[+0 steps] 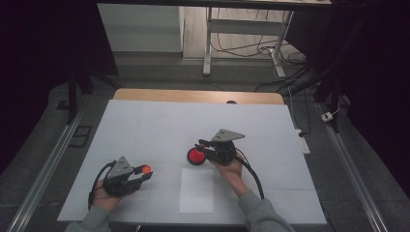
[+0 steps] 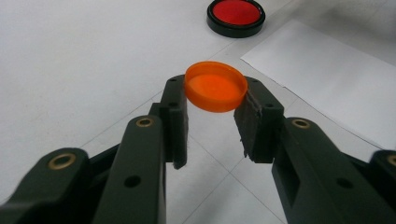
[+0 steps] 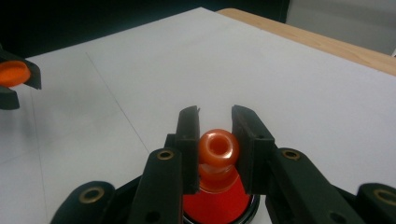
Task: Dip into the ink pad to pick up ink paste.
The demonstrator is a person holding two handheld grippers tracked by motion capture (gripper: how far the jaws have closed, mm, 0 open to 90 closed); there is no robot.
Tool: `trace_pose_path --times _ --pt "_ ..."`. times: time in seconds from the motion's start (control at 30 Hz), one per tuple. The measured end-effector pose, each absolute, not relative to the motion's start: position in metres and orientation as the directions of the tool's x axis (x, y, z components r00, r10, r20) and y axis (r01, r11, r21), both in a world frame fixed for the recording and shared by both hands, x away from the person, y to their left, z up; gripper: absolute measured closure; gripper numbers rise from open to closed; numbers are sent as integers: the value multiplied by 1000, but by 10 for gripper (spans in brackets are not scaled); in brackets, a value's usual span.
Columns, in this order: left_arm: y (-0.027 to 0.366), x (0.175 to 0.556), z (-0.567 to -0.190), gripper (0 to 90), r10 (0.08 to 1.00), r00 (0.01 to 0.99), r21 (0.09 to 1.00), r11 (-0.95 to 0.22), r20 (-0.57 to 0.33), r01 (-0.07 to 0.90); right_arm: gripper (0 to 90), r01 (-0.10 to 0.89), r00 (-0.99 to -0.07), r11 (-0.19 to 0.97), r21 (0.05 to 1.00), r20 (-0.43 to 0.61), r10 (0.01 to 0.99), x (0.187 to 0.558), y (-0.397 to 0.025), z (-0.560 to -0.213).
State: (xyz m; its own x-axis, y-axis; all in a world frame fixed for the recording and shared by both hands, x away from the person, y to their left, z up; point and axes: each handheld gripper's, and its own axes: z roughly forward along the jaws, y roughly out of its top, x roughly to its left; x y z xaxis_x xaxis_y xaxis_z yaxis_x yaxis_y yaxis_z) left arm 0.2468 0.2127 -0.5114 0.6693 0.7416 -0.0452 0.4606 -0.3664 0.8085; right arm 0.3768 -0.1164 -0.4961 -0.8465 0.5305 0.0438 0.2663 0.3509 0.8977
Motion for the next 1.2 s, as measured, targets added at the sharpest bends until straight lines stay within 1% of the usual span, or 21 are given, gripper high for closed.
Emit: trace_pose_path --times 0.8,1.2 --pt "213 247 -512 649 740 671 806 -366 -49 464 721 281 -851 424 861 20 524 384 -104 -516" --pt "213 247 -512 649 739 672 806 -367 -50 464 721 279 -851 440 854 8 525 385 -100 -521"
